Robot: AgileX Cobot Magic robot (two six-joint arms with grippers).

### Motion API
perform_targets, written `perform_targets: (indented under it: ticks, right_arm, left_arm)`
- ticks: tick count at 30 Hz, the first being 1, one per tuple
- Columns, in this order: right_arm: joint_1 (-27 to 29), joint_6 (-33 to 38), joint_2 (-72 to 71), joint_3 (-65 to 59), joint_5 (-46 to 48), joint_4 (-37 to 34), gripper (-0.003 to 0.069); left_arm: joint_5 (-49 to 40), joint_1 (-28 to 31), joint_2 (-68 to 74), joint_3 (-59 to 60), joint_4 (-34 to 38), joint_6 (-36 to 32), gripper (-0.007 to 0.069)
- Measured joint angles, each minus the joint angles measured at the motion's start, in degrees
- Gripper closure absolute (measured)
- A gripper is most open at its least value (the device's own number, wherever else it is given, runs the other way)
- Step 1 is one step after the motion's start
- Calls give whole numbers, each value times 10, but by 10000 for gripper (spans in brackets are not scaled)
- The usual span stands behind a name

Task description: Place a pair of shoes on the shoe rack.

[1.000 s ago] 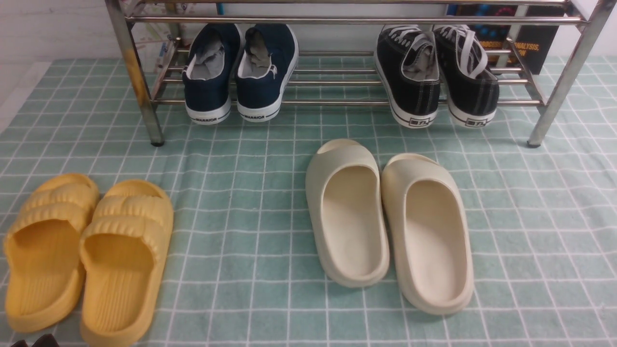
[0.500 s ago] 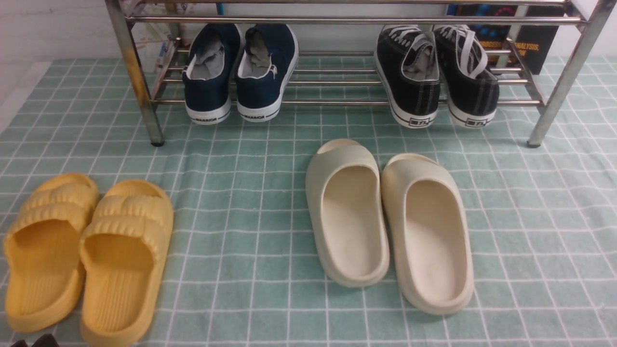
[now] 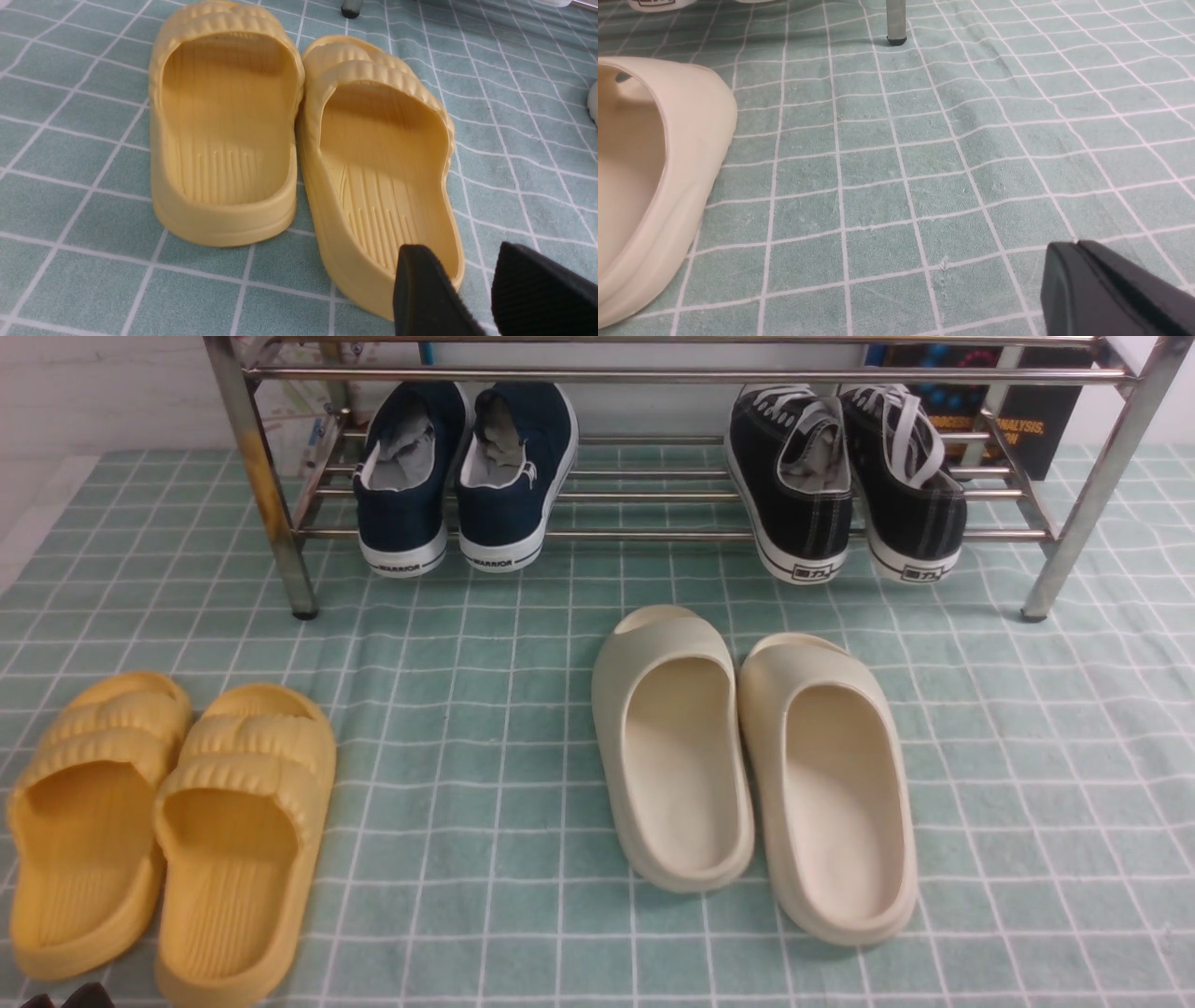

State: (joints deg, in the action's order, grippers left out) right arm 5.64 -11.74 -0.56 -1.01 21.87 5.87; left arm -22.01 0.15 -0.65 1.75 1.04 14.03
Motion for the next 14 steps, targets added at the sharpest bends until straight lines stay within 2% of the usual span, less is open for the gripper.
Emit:
perform_targets:
  ticks: [14]
  right_arm:
    - [0,0,0,0,0,0,609]
  left_arm:
    - [0,0,0,0,0,0,386]
